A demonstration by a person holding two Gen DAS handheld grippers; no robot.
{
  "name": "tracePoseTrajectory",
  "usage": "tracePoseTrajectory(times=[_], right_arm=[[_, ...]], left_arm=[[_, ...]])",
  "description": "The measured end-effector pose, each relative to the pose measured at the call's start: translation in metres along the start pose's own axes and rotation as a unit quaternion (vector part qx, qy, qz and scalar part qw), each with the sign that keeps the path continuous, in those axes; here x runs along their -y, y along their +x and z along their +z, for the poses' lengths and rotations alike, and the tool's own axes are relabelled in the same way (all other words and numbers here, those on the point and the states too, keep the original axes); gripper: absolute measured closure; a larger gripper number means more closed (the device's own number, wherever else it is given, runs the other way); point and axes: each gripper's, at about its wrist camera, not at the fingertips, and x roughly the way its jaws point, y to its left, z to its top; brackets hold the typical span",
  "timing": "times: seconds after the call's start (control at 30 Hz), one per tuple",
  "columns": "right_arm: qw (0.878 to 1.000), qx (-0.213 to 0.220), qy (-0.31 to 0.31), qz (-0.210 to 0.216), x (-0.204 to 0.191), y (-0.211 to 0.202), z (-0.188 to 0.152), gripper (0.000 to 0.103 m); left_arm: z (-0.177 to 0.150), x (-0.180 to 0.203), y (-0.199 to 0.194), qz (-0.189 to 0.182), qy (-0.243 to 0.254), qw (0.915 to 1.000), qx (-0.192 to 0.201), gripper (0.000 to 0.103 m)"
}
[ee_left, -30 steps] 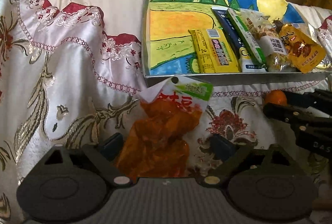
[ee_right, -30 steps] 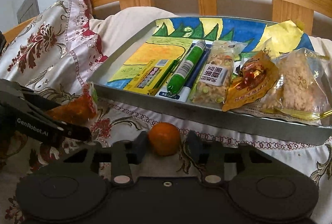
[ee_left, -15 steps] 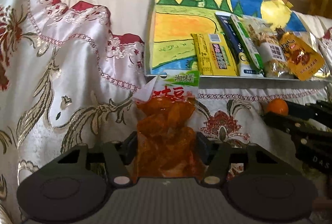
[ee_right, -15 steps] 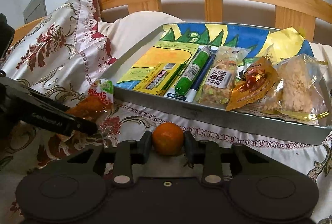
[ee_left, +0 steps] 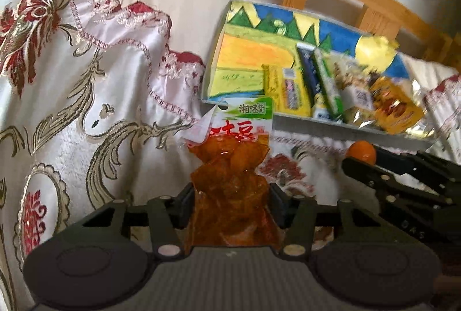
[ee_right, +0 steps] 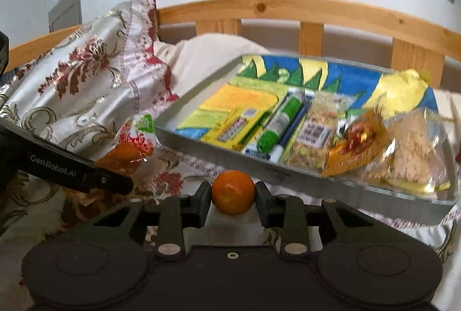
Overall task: Organize snacks
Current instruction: 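Carry orange pack into tray with left tool while right carries orange fruit there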
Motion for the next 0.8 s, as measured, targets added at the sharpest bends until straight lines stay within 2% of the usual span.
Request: tracePoseTrajectory(times=[0.17, 0.37, 0.57, 0.8], right_arm=[[0.999, 0.038, -0.012, -0.004, -0.001, -0.013, 0.01, 0.068], [0.996, 0.084, -0.017, -0.025, 0.011, -0.027, 0.029, 0.068], [0.99, 0.114, -0.005, -0.082, 0.045, -0.035, 0.045, 0.068], [0.984, 0.111, 0.018, -0.141, 0.097, -0.022, 0.059, 0.068]], left_arm=[[0.016, 0.012, -0.01, -0.012, -0.008, 0.9994, 0.033, 0.047], [0.056, 0.045, -0.005, -0.016, 0.021, 0.9976, 0.065, 0.047], [0.091, 0.082, 0.018, -0.02, 0.027, 0.9966, 0.075, 0.047], [0.116, 0.114, 0.051, -0.018, 0.025, 0.9976, 0.062, 0.047]])
